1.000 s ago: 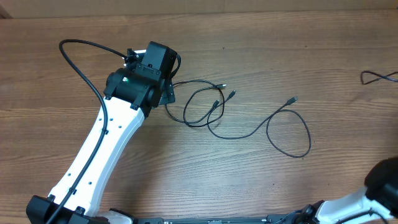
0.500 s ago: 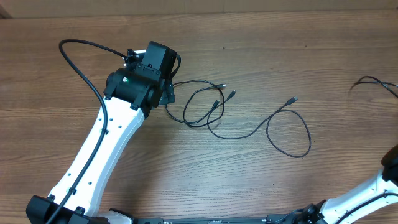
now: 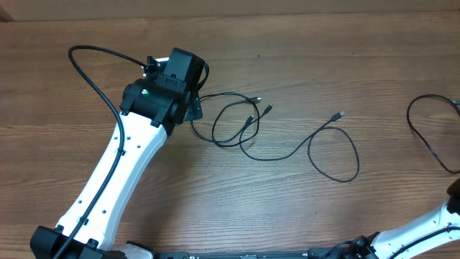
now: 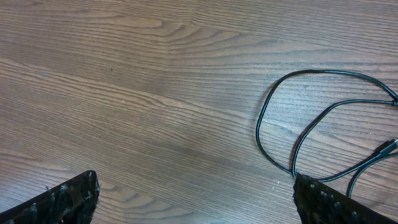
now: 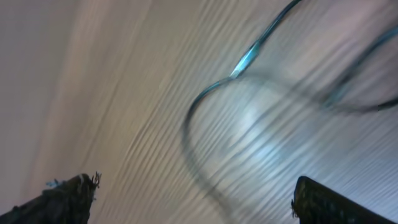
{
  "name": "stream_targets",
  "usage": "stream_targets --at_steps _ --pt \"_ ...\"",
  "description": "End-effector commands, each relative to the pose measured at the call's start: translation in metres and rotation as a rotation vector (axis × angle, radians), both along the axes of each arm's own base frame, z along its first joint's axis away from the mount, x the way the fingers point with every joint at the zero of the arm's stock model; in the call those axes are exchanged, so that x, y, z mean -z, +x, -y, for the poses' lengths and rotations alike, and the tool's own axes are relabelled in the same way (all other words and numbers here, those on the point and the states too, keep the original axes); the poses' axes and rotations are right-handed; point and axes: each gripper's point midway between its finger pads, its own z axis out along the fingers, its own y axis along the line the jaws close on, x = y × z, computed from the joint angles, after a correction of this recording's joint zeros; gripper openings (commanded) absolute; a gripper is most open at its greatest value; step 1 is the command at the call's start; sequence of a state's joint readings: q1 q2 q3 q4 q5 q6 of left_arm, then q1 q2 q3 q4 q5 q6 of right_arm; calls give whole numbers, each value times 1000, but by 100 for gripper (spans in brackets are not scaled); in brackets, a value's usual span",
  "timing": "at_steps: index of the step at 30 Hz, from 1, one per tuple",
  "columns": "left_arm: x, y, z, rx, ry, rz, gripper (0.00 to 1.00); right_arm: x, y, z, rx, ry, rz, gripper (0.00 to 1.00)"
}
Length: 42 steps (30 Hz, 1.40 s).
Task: Untangle cables
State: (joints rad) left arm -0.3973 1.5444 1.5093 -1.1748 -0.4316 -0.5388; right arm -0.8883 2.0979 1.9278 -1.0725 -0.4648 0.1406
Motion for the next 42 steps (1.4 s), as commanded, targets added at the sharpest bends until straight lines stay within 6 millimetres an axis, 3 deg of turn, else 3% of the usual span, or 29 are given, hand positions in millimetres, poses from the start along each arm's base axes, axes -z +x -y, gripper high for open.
stream_targets --at_steps 1,5,6,13,16,21,22,25,29,36,42 --pt "-8 -1 -6 3 17 23 100 -19 22 -57 -260 80 131 100" --pt "-8 -1 -5 4 17 23 100 -13 29 -107 -443 95 90 100" --pt "-8 -1 -5 4 17 23 99 -12 35 -136 -537 101 75 100" --pt "-8 -1 -5 4 17 23 99 6 48 -262 -868 156 -15 100" --pt "-8 -1 -6 4 17 23 100 29 38 -332 -1017 205 -89 100" --pt "-8 -1 -6 4 17 23 100 54 12 -413 -1209 242 -172 100" --pt "-8 -1 -6 4 17 23 100 59 1 -440 -1271 252 -201 100" --pt "-8 -1 -6 4 17 23 99 67 -18 -483 -1341 263 -250 100" --pt "-8 -1 -6 4 17 23 100 72 -24 -519 -1338 266 -278 100" --pt "-8 -1 -6 4 17 23 100 74 -42 -602 -1420 213 -247 100" --pt "-8 -1 -6 4 17 23 99 88 -41 -628 -1368 32 -255 100"
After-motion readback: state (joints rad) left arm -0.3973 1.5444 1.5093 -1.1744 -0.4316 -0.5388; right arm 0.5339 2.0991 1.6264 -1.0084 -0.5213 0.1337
